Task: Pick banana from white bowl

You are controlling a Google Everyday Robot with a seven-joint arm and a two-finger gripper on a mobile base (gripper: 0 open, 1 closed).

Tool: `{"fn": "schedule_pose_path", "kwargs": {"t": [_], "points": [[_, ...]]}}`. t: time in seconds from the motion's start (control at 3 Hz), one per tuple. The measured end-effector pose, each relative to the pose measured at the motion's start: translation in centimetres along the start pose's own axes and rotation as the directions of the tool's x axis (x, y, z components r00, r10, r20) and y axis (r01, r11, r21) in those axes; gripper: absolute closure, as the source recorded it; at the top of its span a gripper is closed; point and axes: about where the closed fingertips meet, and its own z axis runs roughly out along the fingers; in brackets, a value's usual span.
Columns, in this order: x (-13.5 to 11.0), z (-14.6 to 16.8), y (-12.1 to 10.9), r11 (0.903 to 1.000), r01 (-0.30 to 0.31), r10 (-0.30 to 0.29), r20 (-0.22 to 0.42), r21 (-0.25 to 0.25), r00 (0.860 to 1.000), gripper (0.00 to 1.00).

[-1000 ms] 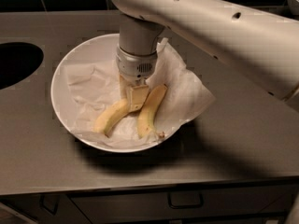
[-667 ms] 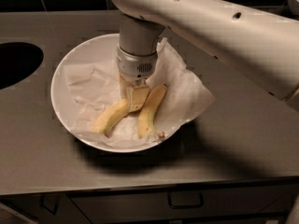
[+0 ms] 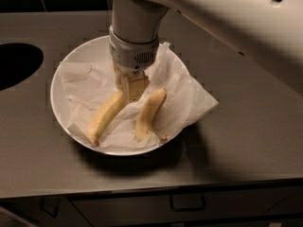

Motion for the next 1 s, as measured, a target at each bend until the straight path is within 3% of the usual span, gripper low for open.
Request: {"fn": "schedule_pose_path", "kwargs": {"t": [0.33, 0.67, 1.0], "points": [[-1.0, -2.7, 0.5, 0.9977, 0.014, -0.011, -0.035, 0.066, 0.999, 1.0], [-0.7, -4.9, 0.8, 0.991, -0.01, 0.021, -0.079, 0.134, 0.997, 1.0], [-0.7, -4.9, 0.8, 0.991, -0.01, 0.021, -0.079, 0.134, 0.997, 1.0]]}}
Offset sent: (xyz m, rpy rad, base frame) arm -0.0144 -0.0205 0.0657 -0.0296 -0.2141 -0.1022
